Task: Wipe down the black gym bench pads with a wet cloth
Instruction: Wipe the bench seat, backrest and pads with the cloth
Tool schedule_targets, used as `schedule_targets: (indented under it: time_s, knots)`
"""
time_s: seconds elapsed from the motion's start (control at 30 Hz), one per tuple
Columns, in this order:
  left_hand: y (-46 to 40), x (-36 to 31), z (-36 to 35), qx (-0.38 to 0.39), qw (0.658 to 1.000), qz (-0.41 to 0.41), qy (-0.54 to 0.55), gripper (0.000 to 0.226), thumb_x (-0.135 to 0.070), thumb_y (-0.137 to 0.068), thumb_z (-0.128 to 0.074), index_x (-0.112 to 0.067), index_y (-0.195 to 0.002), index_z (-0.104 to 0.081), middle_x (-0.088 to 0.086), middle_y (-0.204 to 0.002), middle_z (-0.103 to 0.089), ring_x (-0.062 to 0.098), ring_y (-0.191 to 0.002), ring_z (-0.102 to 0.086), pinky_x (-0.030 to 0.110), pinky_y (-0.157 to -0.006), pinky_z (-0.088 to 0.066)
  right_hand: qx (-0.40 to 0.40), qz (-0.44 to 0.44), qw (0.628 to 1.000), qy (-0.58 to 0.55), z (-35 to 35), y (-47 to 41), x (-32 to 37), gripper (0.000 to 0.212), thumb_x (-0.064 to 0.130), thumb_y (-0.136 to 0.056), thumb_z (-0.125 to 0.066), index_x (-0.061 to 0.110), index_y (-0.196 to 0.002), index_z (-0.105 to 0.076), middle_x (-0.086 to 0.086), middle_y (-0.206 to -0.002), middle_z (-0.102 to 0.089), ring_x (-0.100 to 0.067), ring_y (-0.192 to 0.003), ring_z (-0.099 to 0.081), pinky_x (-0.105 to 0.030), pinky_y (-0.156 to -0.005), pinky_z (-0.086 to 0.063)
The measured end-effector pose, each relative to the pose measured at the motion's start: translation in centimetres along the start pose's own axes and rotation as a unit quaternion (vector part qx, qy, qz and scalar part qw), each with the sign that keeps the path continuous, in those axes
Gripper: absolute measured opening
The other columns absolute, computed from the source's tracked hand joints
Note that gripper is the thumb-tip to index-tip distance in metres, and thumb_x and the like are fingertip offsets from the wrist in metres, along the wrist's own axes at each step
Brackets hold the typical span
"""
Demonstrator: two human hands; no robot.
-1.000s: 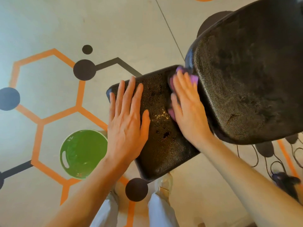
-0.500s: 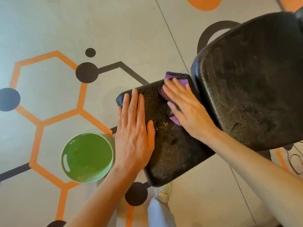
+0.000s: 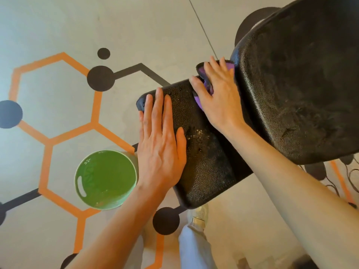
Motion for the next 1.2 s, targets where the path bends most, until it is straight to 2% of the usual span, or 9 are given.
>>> schedule_targets:
  time_s: [0.2,0.27,0.43,0.53,0.67,0.77,0.9,1.1,1.2]
  knots:
    - [0.0,0.0,0.2,-0.005,1.0,-0.008,0.006,0.059,-0.027,-0.101,-0.036,-0.004,-0.153,-0.022,0.013,-0.164,-0.013,0.026,-0.153,-0.005,0.043,-0.125,-0.011,0.044,0.089,0.993,-0.062,1.4,11.0,-0.2,0.047,0.014,-0.099,-0.048,0.008,-0.145,-0.037,-0.007,-0.155,-0.031,-0.017,-0.147,-0.021,-0.044,-0.12,-0.022]
    - [-0.1,0.0,0.2,-0.009,1.0,-0.006,0.008,0.059,-0.027,-0.101,-0.036,-0.004,-0.153,-0.022,0.013,-0.163,-0.013,0.026,-0.153,-0.005,0.043,-0.125,-0.01,0.071,0.105,0.99,-0.058,1.5,13.8,-0.7,0.048,0.015,-0.099,-0.045,0.011,-0.146,-0.034,-0.003,-0.156,-0.029,-0.015,-0.148,-0.019,-0.048,-0.119,-0.022]
    - [0.0,0.0,0.0,-0.004,1.0,-0.001,0.012,0.06,-0.028,-0.1,-0.036,-0.006,-0.154,-0.02,0.012,-0.164,-0.012,0.024,-0.153,-0.003,0.041,-0.125,-0.008,0.011,0.059,0.998,0.02,-0.9,3.2,3.3,0.064,0.045,-0.098,-0.035,0.007,-0.149,-0.027,-0.011,-0.158,-0.023,-0.021,-0.148,-0.015,-0.033,-0.122,-0.008]
    - [0.0,0.0,0.0,-0.005,1.0,-0.005,0.002,0.06,-0.027,-0.1,-0.036,-0.005,-0.154,-0.021,0.012,-0.164,-0.011,0.025,-0.153,-0.003,0.042,-0.125,-0.009,0.004,0.11,0.993,0.033,-1.0,3.6,3.5,0.053,0.032,-0.101,-0.035,0.005,-0.146,-0.033,-0.011,-0.156,-0.029,-0.023,-0.147,-0.021,-0.034,-0.122,-0.011]
    - [-0.1,0.0,0.1,-0.01,1.0,-0.005,0.007,0.059,-0.027,-0.1,-0.036,-0.004,-0.153,-0.022,0.013,-0.163,-0.013,0.026,-0.152,-0.004,0.041,-0.125,-0.009,0.093,0.146,0.985,0.005,0.8,14.8,0.3,0.053,0.015,-0.097,-0.049,0.008,-0.147,-0.033,-0.003,-0.157,-0.026,-0.017,-0.148,-0.018,-0.044,-0.119,-0.024]
    - [0.0,0.1,0.1,-0.013,1.0,-0.004,0.01,0.059,-0.026,-0.1,-0.036,-0.004,-0.153,-0.023,0.014,-0.163,-0.014,0.026,-0.152,-0.005,0.042,-0.125,-0.01,0.094,0.152,0.984,-0.011,0.4,12.9,0.7,0.051,0.018,-0.098,-0.047,0.007,-0.146,-0.035,-0.004,-0.157,-0.027,-0.018,-0.148,-0.019,-0.044,-0.12,-0.02]
    - [0.0,0.0,0.1,-0.012,1.0,-0.005,0.001,0.058,-0.025,-0.1,-0.037,-0.003,-0.153,-0.023,0.014,-0.163,-0.014,0.027,-0.152,-0.006,0.041,-0.125,-0.01,0.02,0.134,0.991,0.014,-0.9,3.2,3.8,0.048,0.024,-0.1,-0.037,0.004,-0.144,-0.038,-0.011,-0.154,-0.032,-0.025,-0.146,-0.023,-0.044,-0.121,-0.018]
    - [0.0,0.2,0.0,0.0,1.0,0.005,0.01,0.06,-0.026,-0.099,-0.037,-0.005,-0.153,-0.022,0.011,-0.164,-0.012,0.026,-0.153,-0.004,0.045,-0.124,-0.011,0.085,0.118,0.989,-0.002,0.2,17.4,1.2,0.058,0.008,-0.094,-0.056,0.009,-0.147,-0.033,-0.002,-0.158,-0.025,-0.017,-0.148,-0.018,-0.039,-0.122,-0.014]
    - [0.0,0.1,0.0,0.002,1.0,0.002,0.014,0.059,-0.026,-0.1,-0.036,-0.005,-0.153,-0.022,0.011,-0.164,-0.013,0.027,-0.152,-0.005,0.044,-0.124,-0.01,0.054,0.106,0.993,-0.01,-0.3,12.6,1.4,0.048,0.017,-0.098,-0.044,0.007,-0.145,-0.037,-0.006,-0.156,-0.03,-0.02,-0.147,-0.021,-0.038,-0.122,-0.015]
Point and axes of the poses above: each hand's wrist, its own y-axis away from the middle knuckle, its own z-axis out of the back of the hand, x = y × z, the point moved 9 cm from there along -y, towards the middle knuckle
